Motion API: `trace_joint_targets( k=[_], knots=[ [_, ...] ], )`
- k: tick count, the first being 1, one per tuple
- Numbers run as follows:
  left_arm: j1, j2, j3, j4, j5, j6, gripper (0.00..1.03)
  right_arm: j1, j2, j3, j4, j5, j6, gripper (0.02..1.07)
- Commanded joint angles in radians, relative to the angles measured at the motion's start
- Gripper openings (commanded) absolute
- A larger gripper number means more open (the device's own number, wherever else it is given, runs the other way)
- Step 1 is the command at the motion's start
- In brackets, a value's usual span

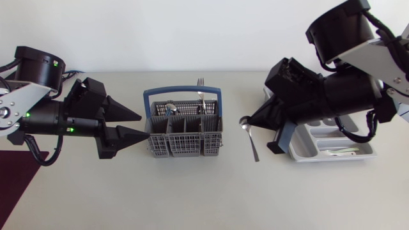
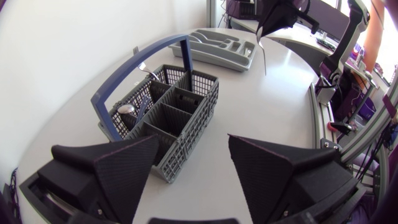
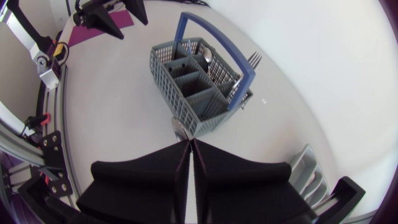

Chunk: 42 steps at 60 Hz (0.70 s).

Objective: Sort the cutlery from the basket into the organizer compartments.

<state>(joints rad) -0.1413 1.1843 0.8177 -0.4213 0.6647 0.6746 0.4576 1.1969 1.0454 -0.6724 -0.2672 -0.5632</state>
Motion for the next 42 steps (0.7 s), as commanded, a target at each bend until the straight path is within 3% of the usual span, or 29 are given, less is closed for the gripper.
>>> trace_joint_targets(
  k=[1, 24, 42],
  knots=[
    [-0.012, -0.017, -0.018, -0.004, -0.014, 0.005, 0.78, -0.059, -0.014, -0.041, -0.033, -0.023, -0.112, 0.08],
    [-0.058, -0.031, -0.022, -0.004, -0.07, -0.003, 0.78, -0.366, 0.02, -0.058, -0.136, -0.081, -0.451, 0.08],
    [-0.116, -0.023, -0.029, 0.023, -0.131, -0.013, 0.78, -0.574, 0.128, -0.036, -0.148, -0.084, -0.673, 0.08]
  ],
)
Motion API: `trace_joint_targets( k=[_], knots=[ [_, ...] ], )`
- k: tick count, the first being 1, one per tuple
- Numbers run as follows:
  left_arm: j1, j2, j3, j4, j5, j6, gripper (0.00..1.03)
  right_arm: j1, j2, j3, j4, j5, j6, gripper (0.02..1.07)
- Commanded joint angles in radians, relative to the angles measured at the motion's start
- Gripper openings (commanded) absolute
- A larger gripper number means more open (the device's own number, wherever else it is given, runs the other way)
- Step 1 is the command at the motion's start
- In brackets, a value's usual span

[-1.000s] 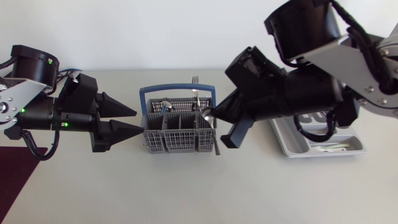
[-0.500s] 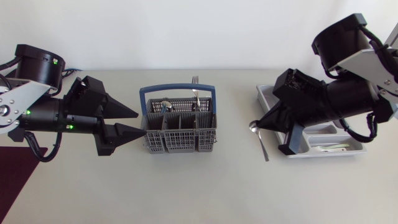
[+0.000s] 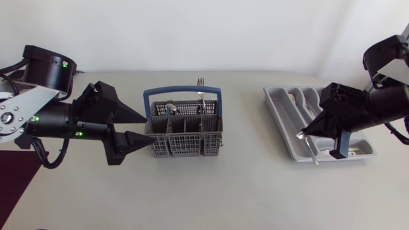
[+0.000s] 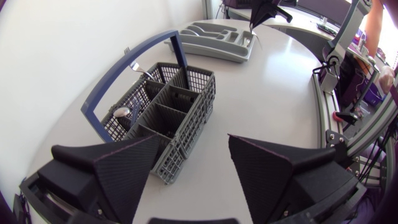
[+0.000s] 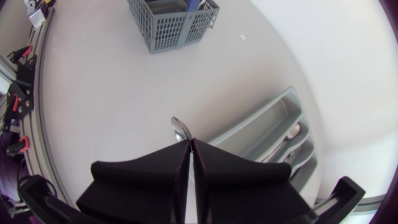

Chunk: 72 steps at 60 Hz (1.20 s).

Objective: Sort the cutlery from the basket into the organizer compartments.

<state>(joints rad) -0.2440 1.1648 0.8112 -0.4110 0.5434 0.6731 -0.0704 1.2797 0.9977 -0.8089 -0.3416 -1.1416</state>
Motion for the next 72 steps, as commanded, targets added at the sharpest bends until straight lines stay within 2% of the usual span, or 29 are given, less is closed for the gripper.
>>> trace_joint_targets(
  k=[1, 19, 43, 65, 72],
  knots=[
    [-0.017, -0.004, -0.023, 0.014, -0.013, -0.014, 0.78, -0.055, 0.055, 0.013, -0.01, -0.01, -0.107, 0.08],
    [-0.046, 0.004, -0.02, 0.037, -0.051, -0.033, 0.78, -0.195, 0.176, 0.048, 0.033, 0.0, -0.297, 0.08],
    [-0.083, 0.012, -0.02, 0.046, -0.1, -0.053, 0.78, -0.318, 0.336, 0.185, 0.036, 0.019, -0.5, 0.08],
    [-0.112, 0.01, -0.03, 0.061, -0.129, -0.073, 0.78, -0.385, 0.434, 0.171, 0.197, 0.059, -0.635, 0.08],
    [-0.123, 0.01, -0.03, 0.067, -0.135, -0.083, 0.78, -0.407, 0.461, 0.176, 0.211, 0.07, -0.676, 0.08]
  ],
)
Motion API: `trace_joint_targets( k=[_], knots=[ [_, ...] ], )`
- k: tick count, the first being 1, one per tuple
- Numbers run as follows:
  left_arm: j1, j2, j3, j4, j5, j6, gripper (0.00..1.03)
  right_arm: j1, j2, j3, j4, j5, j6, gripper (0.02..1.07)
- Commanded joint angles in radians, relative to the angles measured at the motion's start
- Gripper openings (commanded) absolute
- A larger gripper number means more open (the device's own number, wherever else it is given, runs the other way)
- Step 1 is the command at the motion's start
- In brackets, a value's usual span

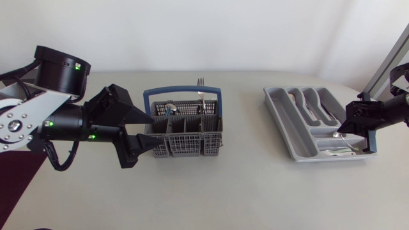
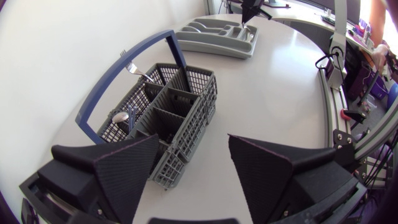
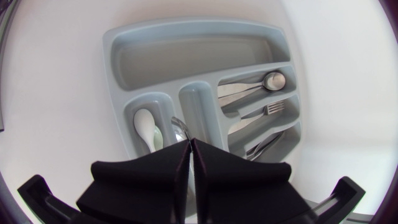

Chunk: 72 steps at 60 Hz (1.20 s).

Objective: Sort the cutlery from the basket into the organizer compartments.

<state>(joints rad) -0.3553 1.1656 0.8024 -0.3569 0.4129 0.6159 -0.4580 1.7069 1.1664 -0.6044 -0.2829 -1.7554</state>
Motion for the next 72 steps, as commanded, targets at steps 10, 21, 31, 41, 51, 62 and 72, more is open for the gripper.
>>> trace_joint_targets(
  k=[10, 21, 31, 41, 51, 62, 72],
  knots=[
    [-0.027, 0.009, -0.022, 0.015, -0.023, -0.031, 0.78, -0.03, 0.065, 0.003, 0.006, 0.051, -0.115, 0.08],
    [-0.028, 0.005, -0.025, 0.015, -0.026, -0.036, 0.78, -0.008, 0.068, -0.034, -0.001, 0.08, -0.131, 0.08],
    [-0.028, -0.014, -0.028, 0.015, -0.028, -0.038, 0.78, 0.007, 0.071, -0.057, 0.045, 0.083, -0.125, 0.3],
    [-0.022, -0.032, -0.031, 0.012, -0.029, -0.038, 0.78, 0.016, 0.06, -0.099, 0.166, 0.077, -0.095, 0.58],
    [-0.014, -0.055, -0.043, 0.01, -0.029, -0.033, 0.78, 0.035, -0.026, -0.106, 0.173, 0.031, -0.016, 0.63],
    [0.042, -0.087, -0.045, 0.009, -0.031, -0.031, 0.78, 0.113, -0.196, -0.134, 0.163, -0.035, 0.16, 0.63],
    [0.095, -0.095, -0.062, 0.009, -0.029, -0.035, 0.77, 0.252, -0.319, -0.163, 0.147, -0.061, 0.405, 0.63]
  ],
)
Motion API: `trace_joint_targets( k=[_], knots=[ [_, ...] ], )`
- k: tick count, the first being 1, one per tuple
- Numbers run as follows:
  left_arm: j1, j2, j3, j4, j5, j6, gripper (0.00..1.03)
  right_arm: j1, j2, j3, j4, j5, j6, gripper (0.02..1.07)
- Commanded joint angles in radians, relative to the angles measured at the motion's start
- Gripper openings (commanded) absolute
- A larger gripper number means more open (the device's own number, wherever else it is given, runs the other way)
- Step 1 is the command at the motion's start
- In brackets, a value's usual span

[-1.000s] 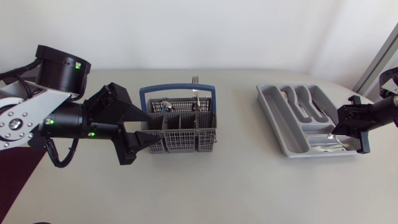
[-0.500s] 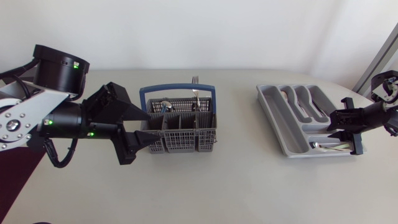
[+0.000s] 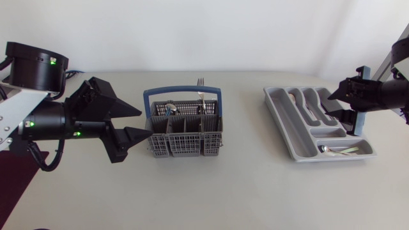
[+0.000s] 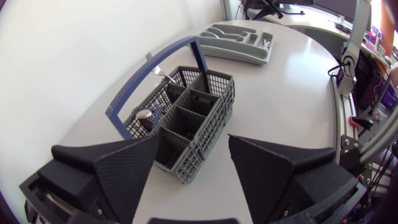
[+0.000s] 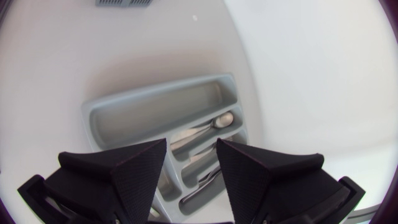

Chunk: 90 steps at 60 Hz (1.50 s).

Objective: Sort the cutlery from the basket into the organizer compartments.

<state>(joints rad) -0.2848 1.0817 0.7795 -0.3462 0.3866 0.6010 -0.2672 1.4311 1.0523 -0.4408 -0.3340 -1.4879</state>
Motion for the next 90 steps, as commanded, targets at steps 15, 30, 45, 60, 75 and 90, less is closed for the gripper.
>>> trace_joint_targets(
  k=[15, 30, 45, 60, 75, 90],
  knots=[
    [0.085, -0.005, -0.071, 0.013, 0.001, -0.023, 0.7, 0.335, -0.097, -0.109, 0.132, 0.015, 0.575, 0.63],
    [0.09, 0.018, -0.129, 0.075, 0.003, -0.041, 0.45, 0.51, 0.045, -0.089, 0.283, 0.044, 0.839, 0.26],
    [0.091, 0.075, -0.181, 0.176, 0.003, -0.047, 0.04, 0.597, 0.232, 0.028, 0.367, 0.038, 1.029, 0.07],
    [0.068, 0.162, -0.214, 0.269, 0.034, -0.029, 0.04, 0.602, 0.348, 0.16, 0.392, -0.022, 1.167, 0.07],
    [0.07, 0.294, -0.19, 0.386, 0.041, -0.029, 0.04, 0.586, 0.4, 0.238, 0.312, -0.214, 1.213, 0.07],
    [0.101, 0.422, -0.172, 0.547, 0.041, -0.052, 0.04, 0.611, 0.347, 0.181, 0.221, -0.316, 1.178, 0.07]
  ],
)
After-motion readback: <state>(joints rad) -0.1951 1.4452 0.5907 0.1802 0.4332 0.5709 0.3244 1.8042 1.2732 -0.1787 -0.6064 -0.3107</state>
